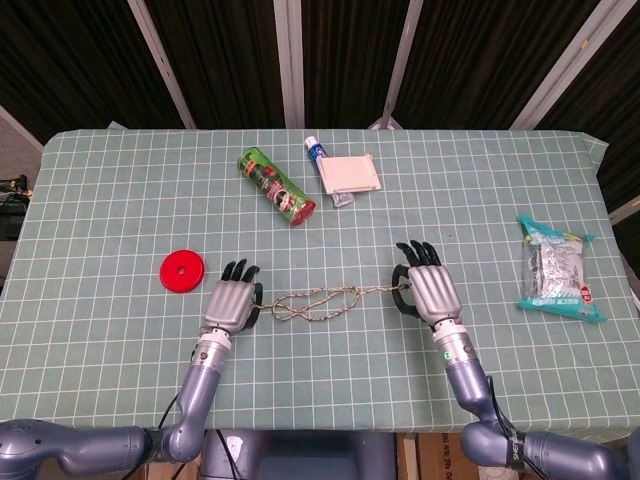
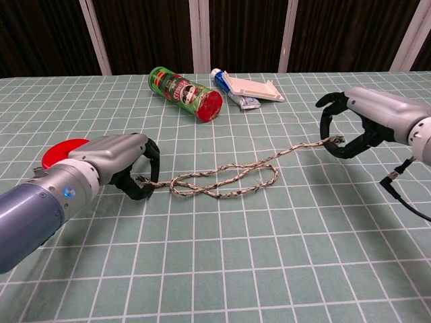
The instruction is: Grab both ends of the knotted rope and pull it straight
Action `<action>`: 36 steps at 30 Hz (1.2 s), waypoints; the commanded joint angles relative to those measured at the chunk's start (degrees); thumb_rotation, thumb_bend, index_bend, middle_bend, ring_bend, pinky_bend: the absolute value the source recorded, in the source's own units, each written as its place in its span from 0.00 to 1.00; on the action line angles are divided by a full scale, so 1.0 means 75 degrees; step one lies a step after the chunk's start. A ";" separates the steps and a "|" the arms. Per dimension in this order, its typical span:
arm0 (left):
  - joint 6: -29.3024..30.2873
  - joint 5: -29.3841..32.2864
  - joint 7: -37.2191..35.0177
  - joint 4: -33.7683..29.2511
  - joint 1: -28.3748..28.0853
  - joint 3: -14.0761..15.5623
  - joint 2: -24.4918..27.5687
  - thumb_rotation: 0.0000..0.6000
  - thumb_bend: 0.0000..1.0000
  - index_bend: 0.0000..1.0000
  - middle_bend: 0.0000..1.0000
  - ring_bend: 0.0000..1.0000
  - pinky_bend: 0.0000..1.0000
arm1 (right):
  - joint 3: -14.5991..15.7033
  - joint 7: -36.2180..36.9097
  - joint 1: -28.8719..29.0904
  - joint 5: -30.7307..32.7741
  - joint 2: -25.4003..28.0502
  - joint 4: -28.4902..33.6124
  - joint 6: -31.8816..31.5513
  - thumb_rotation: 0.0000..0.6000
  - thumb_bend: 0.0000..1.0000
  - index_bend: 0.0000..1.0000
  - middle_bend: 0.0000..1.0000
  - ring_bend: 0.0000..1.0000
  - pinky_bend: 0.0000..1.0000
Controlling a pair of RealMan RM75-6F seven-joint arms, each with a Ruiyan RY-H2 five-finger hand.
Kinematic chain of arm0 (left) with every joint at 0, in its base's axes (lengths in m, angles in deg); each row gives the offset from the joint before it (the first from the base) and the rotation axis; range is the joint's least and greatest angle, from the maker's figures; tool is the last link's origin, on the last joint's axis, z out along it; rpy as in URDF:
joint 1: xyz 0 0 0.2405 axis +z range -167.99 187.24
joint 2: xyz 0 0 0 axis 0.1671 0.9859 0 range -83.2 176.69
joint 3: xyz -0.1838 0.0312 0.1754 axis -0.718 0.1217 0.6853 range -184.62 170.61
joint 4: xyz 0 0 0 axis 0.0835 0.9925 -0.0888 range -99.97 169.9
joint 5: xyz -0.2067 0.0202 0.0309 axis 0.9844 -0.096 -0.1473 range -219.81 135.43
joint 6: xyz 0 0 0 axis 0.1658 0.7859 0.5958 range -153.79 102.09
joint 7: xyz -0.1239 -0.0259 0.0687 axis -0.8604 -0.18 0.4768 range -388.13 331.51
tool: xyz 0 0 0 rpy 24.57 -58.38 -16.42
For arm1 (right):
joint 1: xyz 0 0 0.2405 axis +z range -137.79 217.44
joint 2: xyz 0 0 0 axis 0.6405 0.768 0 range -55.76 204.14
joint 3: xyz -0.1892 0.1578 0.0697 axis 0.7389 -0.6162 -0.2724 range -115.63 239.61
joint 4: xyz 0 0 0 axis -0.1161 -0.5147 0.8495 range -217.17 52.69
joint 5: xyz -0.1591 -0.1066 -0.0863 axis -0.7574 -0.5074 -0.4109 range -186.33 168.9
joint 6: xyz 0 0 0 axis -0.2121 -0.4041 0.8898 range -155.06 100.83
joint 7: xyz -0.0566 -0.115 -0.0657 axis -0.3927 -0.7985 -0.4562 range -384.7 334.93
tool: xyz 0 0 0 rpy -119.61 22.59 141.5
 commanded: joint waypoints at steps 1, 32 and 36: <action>0.0093 -0.0092 -0.0082 -0.0237 0.0033 -0.0078 0.0254 1.00 0.56 0.59 0.15 0.00 0.00 | -0.0018 0.0003 -0.0050 -0.0031 0.0143 0.0059 -0.0082 1.00 0.51 0.61 0.15 0.00 0.00; 0.0624 -0.1179 -0.2631 -0.2326 0.1932 0.0444 0.4745 1.00 0.57 0.60 0.16 0.00 0.00 | 0.0204 0.1618 -0.1682 0.0031 0.2135 -0.0010 -0.0863 1.00 0.51 0.62 0.15 0.00 0.00; 0.0560 -0.1208 -0.2730 -0.2114 0.1967 0.0531 0.4698 1.00 0.57 0.60 0.16 0.00 0.00 | 0.0238 0.1709 -0.1739 0.0090 0.2082 -0.0288 -0.0755 1.00 0.51 0.62 0.15 0.00 0.00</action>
